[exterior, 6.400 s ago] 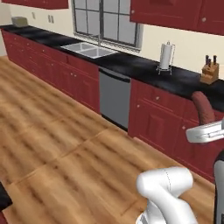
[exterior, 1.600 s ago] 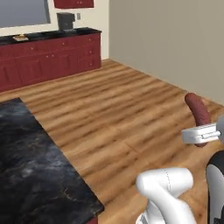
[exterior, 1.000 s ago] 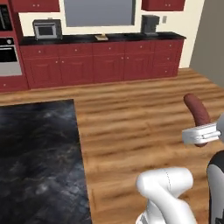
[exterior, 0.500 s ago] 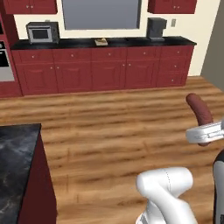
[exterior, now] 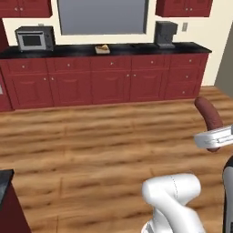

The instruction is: Retrieve the sausage and cheese from the fridge and place them on the cutting board on the counter.

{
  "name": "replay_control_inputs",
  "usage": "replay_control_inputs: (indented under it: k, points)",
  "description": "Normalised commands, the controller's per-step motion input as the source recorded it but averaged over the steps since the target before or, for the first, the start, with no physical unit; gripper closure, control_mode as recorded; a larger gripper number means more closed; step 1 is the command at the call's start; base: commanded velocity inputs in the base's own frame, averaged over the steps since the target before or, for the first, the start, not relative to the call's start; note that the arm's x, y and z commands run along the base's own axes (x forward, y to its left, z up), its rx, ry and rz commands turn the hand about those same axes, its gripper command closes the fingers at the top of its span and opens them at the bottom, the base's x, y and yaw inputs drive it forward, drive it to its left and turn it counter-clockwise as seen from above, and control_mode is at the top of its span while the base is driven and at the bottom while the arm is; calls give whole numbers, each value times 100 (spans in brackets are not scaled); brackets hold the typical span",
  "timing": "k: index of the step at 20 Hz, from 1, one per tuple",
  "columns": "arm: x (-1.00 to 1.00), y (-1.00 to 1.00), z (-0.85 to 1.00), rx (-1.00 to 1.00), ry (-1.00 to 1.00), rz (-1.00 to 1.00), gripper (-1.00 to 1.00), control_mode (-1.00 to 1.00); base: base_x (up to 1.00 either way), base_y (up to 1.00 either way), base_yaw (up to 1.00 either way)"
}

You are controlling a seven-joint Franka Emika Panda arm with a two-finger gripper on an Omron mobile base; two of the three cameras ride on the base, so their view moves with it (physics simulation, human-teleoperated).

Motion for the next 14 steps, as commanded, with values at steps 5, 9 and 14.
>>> replay_control_inputs:
  k: [5,9,14]
  points:
    - [0,0,0,0,0,0,100,100,100,-21,2]
    - [0,0,0,0,0,0,100,100,100,0,6]
    - [0,0,0,0,0,0,100,100,100,-1,7]
